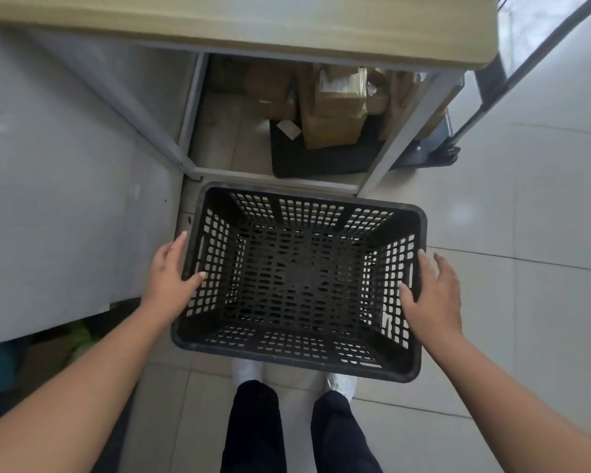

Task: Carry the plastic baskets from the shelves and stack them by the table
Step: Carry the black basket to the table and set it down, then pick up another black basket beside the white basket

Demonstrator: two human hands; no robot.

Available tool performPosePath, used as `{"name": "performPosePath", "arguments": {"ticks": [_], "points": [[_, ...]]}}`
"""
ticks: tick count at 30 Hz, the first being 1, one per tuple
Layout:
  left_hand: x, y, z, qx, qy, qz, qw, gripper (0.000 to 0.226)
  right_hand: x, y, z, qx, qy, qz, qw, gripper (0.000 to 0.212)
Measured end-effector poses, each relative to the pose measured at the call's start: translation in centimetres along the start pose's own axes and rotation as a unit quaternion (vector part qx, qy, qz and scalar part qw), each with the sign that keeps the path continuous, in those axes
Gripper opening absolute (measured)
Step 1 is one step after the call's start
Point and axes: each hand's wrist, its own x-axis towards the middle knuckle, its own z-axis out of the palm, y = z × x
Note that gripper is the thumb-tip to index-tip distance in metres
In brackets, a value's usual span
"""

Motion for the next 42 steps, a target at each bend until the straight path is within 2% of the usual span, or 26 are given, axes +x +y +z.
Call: {"name": "performPosePath", "arguments": {"ticks": [4,10,14,17,18,21,26,31,35,38,42], "points": [[-5.6,-0.2,-4.3,-0.041,0.021,-0.008,0.999,0.086,-2.4,-3.9,-3.7,-0.060,-0.025,-0.118,0.991,0.065],[-18.8,-4.2,-11.3,-0.150,0.128,-0.089,0.976,0.082,-8.2,-12.6,-9.0,-0.091,-0.130,-0.253,0.954,0.066],[-30.8,-7.6,-15.0,-0.170,0.223,-0.139,0.950,0.076,-13.7,-20.6,-12.4,-0.110,-0.189,-0.378,0.899,0.079],[-40.6,-11.0,-16.2,-0.171,0.272,-0.183,0.929,0.078,-19.3,-26.4,-13.1,-0.134,-0.197,-0.478,0.845,0.102],[-44.0,-12.1,-16.4,-0.176,0.297,-0.195,0.918,0.079,-21.6,-28.2,-13.1,-0.137,-0.201,-0.504,0.828,0.102],[-55.0,-14.9,-16.6,-0.211,0.379,-0.256,0.864,0.081,-30.1,-32.8,-12.5,-0.149,-0.245,-0.575,0.766,0.079],[-73.8,-21.3,-13.1,-0.264,0.490,-0.346,0.756,0.073,-47.7,-35.5,-10.7,-0.154,-0.281,-0.674,0.665,0.078],[-93.6,-25.2,-4.9,-0.283,0.540,-0.439,0.660,0.068,-64.9,-32.2,-7.3,-0.156,-0.317,-0.748,0.561,0.080],[-108.6,-27.1,2.7,-0.293,0.561,-0.514,0.579,0.065,-78.1,-28.1,-4.7,-0.178,-0.337,-0.774,0.507,0.078],[-117.2,-27.4,7.3,-0.314,0.591,-0.552,0.497,0.059,-87.6,-24.6,-2.7,-0.184,-0.377,-0.790,0.448,0.076],[-124.7,-28.4,11.2,-0.327,0.615,-0.592,0.406,0.050,-98.9,-20.4,0.5,-0.207,-0.435,-0.794,0.372,0.078]]}}
